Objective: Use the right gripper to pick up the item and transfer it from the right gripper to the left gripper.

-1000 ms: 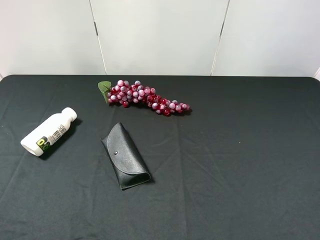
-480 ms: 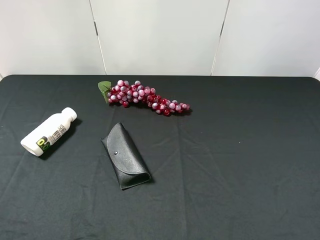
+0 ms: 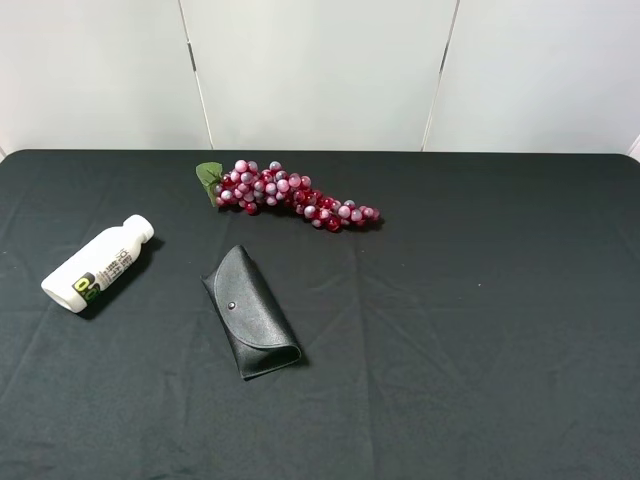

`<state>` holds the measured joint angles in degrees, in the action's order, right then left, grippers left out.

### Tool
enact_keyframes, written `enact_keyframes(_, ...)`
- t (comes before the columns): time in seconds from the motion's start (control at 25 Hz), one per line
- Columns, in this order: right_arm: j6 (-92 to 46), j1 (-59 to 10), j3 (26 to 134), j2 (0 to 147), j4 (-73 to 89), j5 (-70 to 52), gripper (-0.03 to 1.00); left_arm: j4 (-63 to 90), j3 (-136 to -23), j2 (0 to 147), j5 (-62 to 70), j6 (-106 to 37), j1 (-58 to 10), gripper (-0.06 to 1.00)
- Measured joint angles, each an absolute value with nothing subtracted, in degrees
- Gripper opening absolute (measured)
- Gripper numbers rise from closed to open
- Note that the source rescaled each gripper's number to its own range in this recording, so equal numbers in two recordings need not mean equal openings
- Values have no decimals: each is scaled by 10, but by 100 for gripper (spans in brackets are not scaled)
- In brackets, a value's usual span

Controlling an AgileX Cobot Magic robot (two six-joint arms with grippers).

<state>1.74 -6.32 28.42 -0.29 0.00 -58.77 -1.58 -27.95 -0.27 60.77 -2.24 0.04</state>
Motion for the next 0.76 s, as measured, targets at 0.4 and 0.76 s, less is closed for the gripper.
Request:
enact_keyframes(0.4,17,-63,284,-3,0,-588,100,-16,-279,-3,608,-22,0,100)
enact_keyframes(0.76,17,-63,284,-3,0,-588,100,-16,-279,-3,608,-22,0,100)
